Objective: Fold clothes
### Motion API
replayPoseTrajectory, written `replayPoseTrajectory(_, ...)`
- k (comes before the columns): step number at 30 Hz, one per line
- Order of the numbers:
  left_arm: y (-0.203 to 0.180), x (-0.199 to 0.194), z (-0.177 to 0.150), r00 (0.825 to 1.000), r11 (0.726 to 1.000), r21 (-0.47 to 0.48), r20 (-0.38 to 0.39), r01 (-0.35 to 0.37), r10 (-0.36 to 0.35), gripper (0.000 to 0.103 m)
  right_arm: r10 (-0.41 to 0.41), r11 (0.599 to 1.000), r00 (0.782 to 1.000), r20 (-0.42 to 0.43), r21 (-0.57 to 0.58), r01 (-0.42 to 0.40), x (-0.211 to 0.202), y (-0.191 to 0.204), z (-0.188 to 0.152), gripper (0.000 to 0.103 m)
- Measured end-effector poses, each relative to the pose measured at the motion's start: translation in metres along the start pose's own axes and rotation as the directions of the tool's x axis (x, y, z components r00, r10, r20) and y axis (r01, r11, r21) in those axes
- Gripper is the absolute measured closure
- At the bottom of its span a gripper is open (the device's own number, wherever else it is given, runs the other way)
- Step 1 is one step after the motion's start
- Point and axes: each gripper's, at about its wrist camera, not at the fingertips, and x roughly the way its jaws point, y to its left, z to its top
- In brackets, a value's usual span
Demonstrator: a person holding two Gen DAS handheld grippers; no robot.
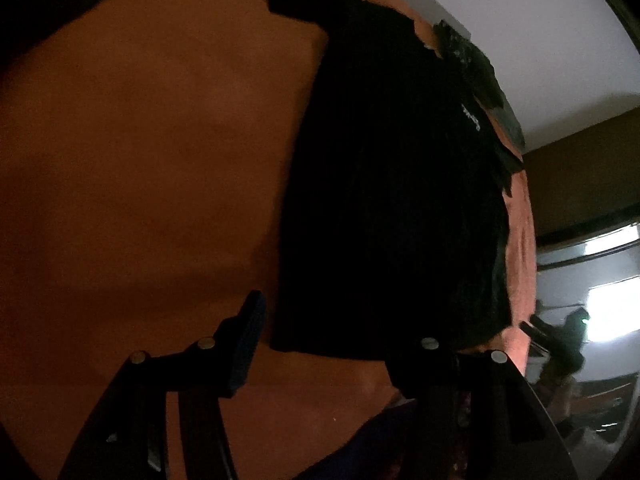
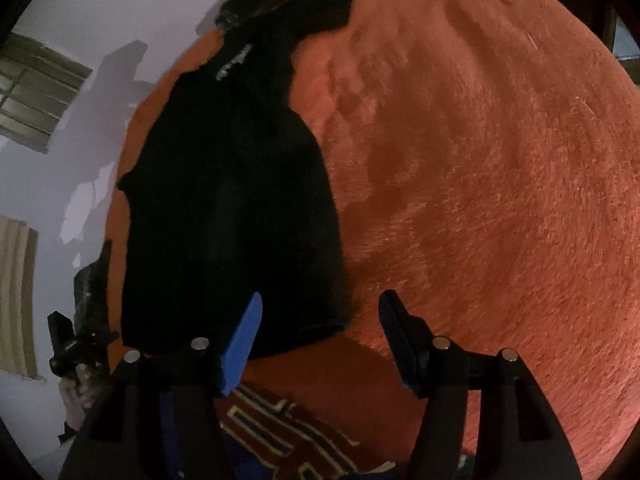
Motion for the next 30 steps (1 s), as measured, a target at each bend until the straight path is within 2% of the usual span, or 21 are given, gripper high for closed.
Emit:
replayPoseTrajectory(3,0.002,0.003,-0.009,0.999,0.998,0.056,-0.002,-0.033,0.033,0.047,-0.008,0.998,0.998,0.057,-0.06,0.012,-0.008,0.006,-0.014,0.042)
replayPoseTrajectory(7,0.019,0.007,-0.024,0.997,0.997,0.044,-0.03,-0.066,0.067,0.047,-0.03,0.992,0.996,0.083,-0.118,0.04,-0.003,0.004,-0.026,0.042)
replayPoseTrajectory(8,0.023,0.008,-0.026,0.997,0.998,0.022,-0.025,-0.066,0.066,0.047,-0.025,0.993,0.996,0.091,-0.11,0.035,-0.002,0.001,-0.027,0.042)
replayPoseTrajectory(11,0.023,0.006,-0.026,1.0,1.0,-0.004,0.002,-0.007,0.007,0.047,0.017,0.997,0.994,0.105,-0.073,-0.009,0.006,-0.005,-0.024,0.042)
replayPoseTrajectory(12,0.019,0.005,-0.024,1.0,1.0,0.022,0.004,0.002,-0.002,0.047,0.028,0.997,0.995,0.099,-0.077,-0.021,0.008,-0.005,-0.024,0.042)
replayPoseTrajectory(15,0.013,0.006,-0.019,0.999,0.995,0.091,0.011,-0.048,0.047,0.047,0.047,0.995,0.995,0.09,-0.096,-0.039,0.014,0.0,-0.024,0.043)
replayPoseTrajectory(17,0.013,0.011,-0.017,1.0,0.995,0.095,0.017,-0.023,0.022,0.047,0.037,0.994,0.995,0.089,-0.109,-0.028,0.019,0.001,-0.026,0.053)
replayPoseTrajectory(18,0.014,0.015,-0.016,1.0,0.996,0.088,0.025,-0.01,0.008,0.051,0.03,0.993,0.996,0.089,-0.113,-0.02,0.022,0.002,-0.027,0.069)
replayPoseTrajectory(19,0.015,0.019,-0.015,0.999,0.997,0.08,0.033,0.003,-0.006,0.076,0.025,0.993,0.996,0.087,-0.114,-0.015,0.024,0.001,-0.028,0.089)
replayPoseTrajectory(20,0.014,0.028,-0.012,1.0,0.998,0.056,0.03,-0.006,0.005,0.097,0.023,0.995,0.996,0.082,-0.103,-0.014,0.027,-0.001,-0.028,0.096)
replayPoseTrajectory(21,0.02,0.029,-0.013,0.999,1.0,0.004,0.035,-0.006,0.005,0.097,0.013,0.996,0.997,0.082,-0.089,-0.005,0.028,-0.004,-0.029,0.1)
replayPoseTrajectory(22,0.024,0.021,-0.012,0.998,1.0,-0.029,0.058,0.009,-0.007,0.097,0.003,0.997,0.996,0.091,-0.072,0.003,0.027,-0.007,-0.03,0.1)
replayPoseTrajectory(25,0.035,-0.007,-0.016,0.989,0.998,-0.062,0.148,-0.012,0.021,0.097,-0.007,0.999,0.986,0.164,-0.036,0.014,0.008,-0.012,-0.034,0.101)
replayPoseTrajectory(30,0.058,-0.03,-0.021,0.981,0.992,-0.117,0.192,0.052,-0.029,0.097,-0.032,0.999,0.988,0.151,-0.031,0.037,-0.006,-0.009,-0.045,0.101)
